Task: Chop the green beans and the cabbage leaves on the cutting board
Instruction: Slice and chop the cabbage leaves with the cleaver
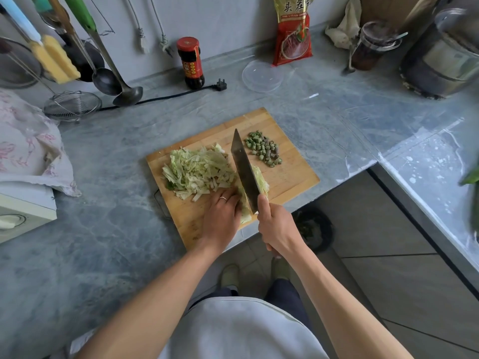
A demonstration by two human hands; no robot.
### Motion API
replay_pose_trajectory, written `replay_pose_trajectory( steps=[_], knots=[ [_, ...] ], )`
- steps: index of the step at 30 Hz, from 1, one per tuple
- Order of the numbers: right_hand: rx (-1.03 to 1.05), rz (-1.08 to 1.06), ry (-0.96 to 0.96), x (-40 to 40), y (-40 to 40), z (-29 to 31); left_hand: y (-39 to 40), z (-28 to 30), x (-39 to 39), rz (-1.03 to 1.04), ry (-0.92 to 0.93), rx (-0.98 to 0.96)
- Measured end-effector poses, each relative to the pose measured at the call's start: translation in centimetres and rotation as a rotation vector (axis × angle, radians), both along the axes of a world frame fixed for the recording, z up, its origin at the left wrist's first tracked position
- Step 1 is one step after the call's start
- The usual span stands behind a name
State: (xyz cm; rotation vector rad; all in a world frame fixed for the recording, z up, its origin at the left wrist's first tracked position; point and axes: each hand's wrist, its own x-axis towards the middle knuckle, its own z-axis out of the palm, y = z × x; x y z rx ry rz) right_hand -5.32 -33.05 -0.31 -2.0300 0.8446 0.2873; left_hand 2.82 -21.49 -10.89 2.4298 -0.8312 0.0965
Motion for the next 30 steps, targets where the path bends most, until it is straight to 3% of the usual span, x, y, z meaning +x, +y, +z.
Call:
replay_pose_trajectory(
  steps=[3, 8, 14, 20, 30],
  knots=[
    [-0.047, 0.044, -0.022, 0.0, 0.3, 0.2, 0.0, 0.3, -0.2, -0.001, -0.04, 0.004],
    [-0.022, -0.01, -0.017, -1.9, 0.5, 0.0, -0.1, 0.1, 0.0, 0.039, 0.082, 0.001],
    [0.008, -0.044, -0.029, -3.4, 0.3, 0.8, 0.1, 0.8, -0.3, 0.063, 0.021, -0.069],
    [0.035, -0.095, -0.035, -3.8, 0.0, 0.5, -0.3, 2.5, -0.5, 0.138, 0.169, -0.172],
    [0.073, -0.098, -0.048, -4.0, -0.2, 0.9, -1.2, 3.8, -0.3, 0.239, 0.345, 0.167]
  ],
)
